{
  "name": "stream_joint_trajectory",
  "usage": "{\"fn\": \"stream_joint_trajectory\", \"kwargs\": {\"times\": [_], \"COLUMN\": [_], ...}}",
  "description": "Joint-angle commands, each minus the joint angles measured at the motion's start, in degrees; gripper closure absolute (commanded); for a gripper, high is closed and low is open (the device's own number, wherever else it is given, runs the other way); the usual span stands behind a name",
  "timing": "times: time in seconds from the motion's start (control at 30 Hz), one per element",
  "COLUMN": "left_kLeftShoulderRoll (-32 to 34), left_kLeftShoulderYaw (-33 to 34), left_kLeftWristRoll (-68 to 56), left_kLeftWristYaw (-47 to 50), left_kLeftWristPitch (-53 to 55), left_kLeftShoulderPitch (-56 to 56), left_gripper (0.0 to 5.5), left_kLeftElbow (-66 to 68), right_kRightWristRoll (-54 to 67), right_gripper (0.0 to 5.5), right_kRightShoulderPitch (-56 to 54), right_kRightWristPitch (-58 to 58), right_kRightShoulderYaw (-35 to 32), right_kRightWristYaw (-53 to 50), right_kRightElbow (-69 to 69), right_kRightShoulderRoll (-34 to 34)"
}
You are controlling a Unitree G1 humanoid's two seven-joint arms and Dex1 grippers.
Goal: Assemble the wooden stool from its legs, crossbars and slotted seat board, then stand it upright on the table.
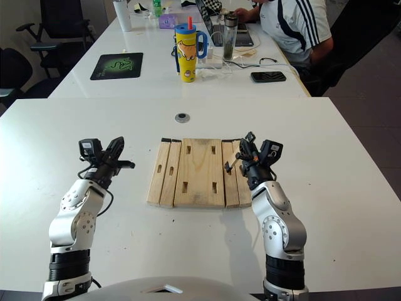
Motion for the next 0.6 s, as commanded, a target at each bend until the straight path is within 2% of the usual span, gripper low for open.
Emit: {"fn": "stream_joint_trajectory", "kwargs": {"times": [0.03, 0.33, 0.6], "left_kLeftShoulderRoll": [1.0, 1.0, -0.2], "left_kLeftShoulderYaw": [1.2, 0.6, 0.0], "left_kLeftWristRoll": [0.2, -0.1, 0.1], "left_kLeftWristYaw": [0.7, 0.3, 0.8], "left_kLeftWristPitch": [1.3, 2.1, 1.8], "left_kLeftShoulderPitch": [-1.2, -1.1, -0.4], "left_gripper": [5.5, 5.5, 5.5], "left_kLeftElbow": [0.9, 0.2, -0.4], "right_kRightWristRoll": [-1.5, -4.3, -12.1], "right_gripper": [5.07, 5.07, 5.07], "right_kRightShoulderPitch": [1.9, 1.6, 2.3], "right_kRightWristPitch": [-1.2, -5.6, -11.1], "right_kRightShoulderYaw": [-0.4, -2.1, 1.5], "right_kRightWristYaw": [-0.7, -1.0, 1.4], "right_kRightElbow": [0.4, 5.4, 13.1], "right_kRightShoulderRoll": [1.5, 2.6, 0.6]}}
